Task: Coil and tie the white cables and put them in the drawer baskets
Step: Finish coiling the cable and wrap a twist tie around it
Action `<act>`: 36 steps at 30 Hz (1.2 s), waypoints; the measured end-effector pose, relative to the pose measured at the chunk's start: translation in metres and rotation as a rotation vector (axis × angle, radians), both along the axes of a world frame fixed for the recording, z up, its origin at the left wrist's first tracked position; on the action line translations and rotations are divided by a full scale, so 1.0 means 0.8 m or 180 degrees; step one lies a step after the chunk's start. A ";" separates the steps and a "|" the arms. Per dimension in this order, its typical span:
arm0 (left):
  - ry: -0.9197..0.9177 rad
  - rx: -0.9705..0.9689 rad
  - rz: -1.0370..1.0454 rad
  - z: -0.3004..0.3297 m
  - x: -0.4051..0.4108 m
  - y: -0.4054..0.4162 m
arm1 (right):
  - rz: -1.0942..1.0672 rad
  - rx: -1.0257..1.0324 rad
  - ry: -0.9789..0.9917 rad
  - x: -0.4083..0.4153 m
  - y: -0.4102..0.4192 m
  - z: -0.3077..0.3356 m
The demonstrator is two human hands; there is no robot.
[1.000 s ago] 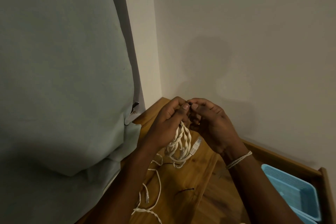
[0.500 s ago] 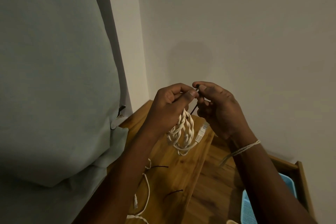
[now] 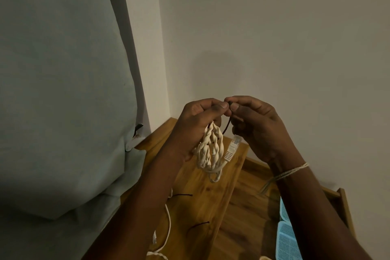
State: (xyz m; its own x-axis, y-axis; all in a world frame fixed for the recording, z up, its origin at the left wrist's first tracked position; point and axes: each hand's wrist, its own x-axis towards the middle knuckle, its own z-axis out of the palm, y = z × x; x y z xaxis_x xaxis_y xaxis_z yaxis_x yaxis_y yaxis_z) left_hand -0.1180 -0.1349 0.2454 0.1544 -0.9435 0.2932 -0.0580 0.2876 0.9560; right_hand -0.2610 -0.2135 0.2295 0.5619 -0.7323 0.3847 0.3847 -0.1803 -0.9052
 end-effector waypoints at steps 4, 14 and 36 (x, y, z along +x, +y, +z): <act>0.0033 0.0140 -0.0250 0.000 0.007 0.002 | -0.0034 -0.0438 0.0346 -0.014 -0.013 0.009; -0.0276 0.0347 -0.0338 -0.005 0.014 -0.002 | -0.0019 -0.1762 0.0904 -0.033 -0.028 0.024; 0.0293 0.0312 -0.0795 -0.057 0.026 -0.012 | -0.0180 0.0462 -0.0814 -0.049 -0.027 0.033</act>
